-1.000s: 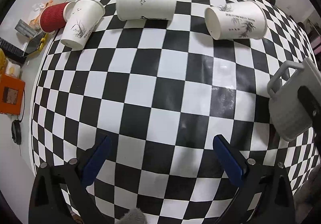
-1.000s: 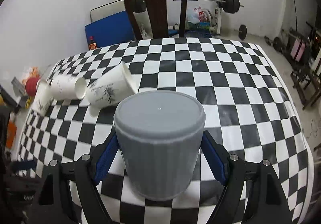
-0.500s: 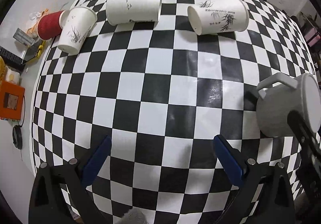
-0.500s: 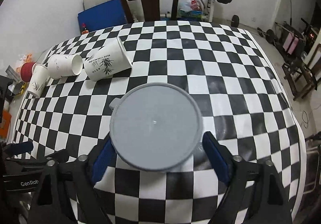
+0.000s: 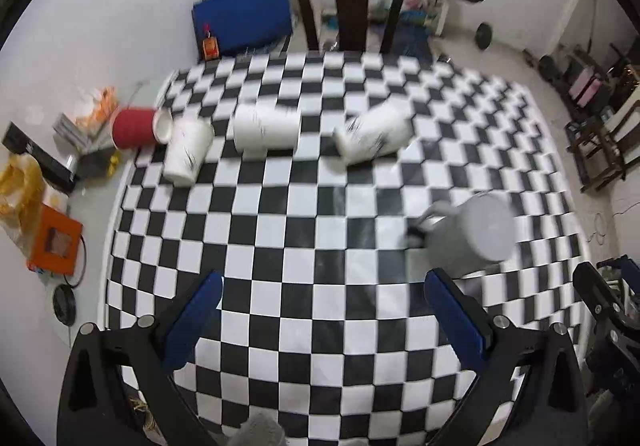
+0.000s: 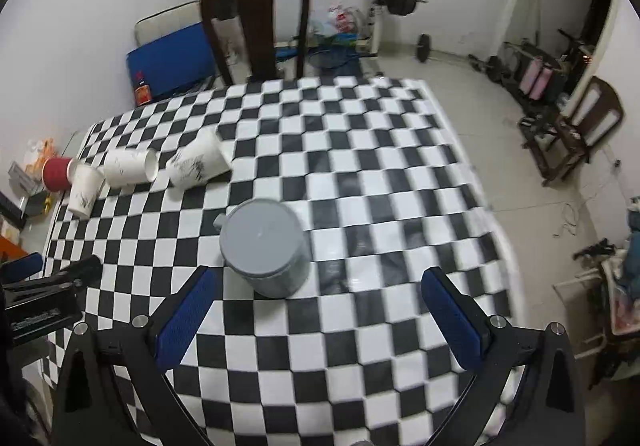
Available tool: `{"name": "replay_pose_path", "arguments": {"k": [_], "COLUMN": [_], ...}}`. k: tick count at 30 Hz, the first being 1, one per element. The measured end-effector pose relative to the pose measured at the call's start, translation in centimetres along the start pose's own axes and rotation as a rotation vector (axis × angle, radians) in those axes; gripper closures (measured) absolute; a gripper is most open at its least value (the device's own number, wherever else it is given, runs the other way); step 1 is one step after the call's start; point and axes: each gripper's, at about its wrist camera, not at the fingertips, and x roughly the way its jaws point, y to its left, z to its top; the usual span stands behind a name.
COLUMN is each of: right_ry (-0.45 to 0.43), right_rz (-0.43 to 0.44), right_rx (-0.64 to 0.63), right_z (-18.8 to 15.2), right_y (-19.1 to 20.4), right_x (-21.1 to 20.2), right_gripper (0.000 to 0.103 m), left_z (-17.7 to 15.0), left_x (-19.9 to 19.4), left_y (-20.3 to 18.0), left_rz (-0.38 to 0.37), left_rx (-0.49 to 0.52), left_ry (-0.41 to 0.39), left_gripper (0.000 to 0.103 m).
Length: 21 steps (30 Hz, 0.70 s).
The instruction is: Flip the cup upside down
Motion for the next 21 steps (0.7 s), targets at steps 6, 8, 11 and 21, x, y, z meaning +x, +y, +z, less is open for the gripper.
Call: {"name": "replay_pose_path", "arguments": {"k": [6, 8, 11, 21], "right_ry": [-0.015, -0.017, -0.030, -0.051], "right_rz": [-0.072, -0.090, -0.104, -0.102], "right_rx": [0.011, 0.005, -0.005, 0.013], "right_z": [1.9, 2.4, 3.0, 3.9], "right_y": [-1.4, -1.6, -1.5, -2.1], "right_x": [-7.8, -10.3, -13.5, -20.7], "right_gripper": [0.000, 0.000, 0.000, 0.000], "left_z": [1.0, 1.4, 1.5, 1.2], "left_x": [-7.9, -10.0, -12.6, -17.3], "left_y": [-0.6, -0.7, -0.8, -0.7], "left_rz": [-0.054, -0.064, -0.059, -0.040], "left_rx": [0.005, 0.003, -0.001, -0.014], "left_ry": [-0.097, -0.123, -0.151, -0.159], "left_gripper": [0.000, 0.000, 0.000, 0.000]}}
